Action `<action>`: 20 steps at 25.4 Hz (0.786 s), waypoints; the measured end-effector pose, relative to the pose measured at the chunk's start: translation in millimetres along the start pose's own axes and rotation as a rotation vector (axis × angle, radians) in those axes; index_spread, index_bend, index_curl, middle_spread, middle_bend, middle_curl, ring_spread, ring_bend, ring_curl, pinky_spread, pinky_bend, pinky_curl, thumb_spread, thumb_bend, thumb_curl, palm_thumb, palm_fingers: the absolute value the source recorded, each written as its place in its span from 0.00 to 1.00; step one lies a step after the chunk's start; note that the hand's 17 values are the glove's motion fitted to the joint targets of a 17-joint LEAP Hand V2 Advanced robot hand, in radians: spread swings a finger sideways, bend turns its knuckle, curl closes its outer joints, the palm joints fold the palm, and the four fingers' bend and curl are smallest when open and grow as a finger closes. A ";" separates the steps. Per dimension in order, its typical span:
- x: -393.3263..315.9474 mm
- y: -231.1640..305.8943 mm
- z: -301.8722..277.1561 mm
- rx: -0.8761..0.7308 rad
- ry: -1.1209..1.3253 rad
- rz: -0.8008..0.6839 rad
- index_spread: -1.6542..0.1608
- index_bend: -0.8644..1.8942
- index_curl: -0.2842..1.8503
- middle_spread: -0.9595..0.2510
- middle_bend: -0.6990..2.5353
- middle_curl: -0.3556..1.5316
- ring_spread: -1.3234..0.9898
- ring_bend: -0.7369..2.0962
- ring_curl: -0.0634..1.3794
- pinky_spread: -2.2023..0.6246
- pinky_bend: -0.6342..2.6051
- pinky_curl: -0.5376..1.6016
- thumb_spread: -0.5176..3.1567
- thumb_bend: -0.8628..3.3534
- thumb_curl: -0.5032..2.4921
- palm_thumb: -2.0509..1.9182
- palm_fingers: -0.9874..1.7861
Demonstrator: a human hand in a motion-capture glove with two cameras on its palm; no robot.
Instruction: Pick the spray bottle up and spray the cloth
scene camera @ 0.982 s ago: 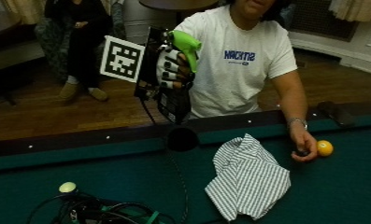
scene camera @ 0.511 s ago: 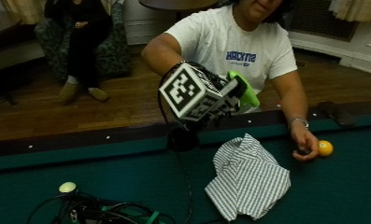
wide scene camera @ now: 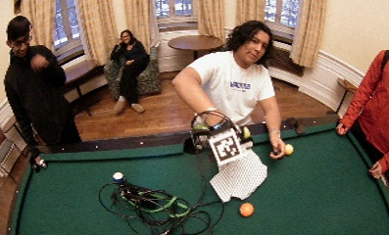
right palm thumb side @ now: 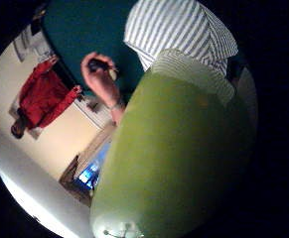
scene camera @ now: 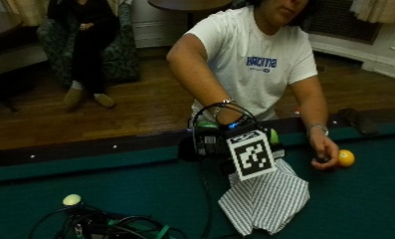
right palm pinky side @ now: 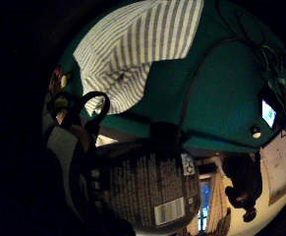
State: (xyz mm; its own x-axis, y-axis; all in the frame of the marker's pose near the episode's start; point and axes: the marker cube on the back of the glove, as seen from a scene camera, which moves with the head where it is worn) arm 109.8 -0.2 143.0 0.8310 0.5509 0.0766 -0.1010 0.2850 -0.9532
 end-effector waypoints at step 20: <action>15.8 -41.3 42.3 -0.171 0.114 0.156 0.78 0.45 0.41 0.67 0.44 0.49 0.48 0.51 0.38 0.68 0.33 0.44 0.25 0.20 0.43 0.76 0.85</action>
State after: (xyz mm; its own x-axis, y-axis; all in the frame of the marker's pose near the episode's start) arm 104.0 29.9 195.9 0.8697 0.4833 -0.0999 -0.1473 0.0610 -0.9872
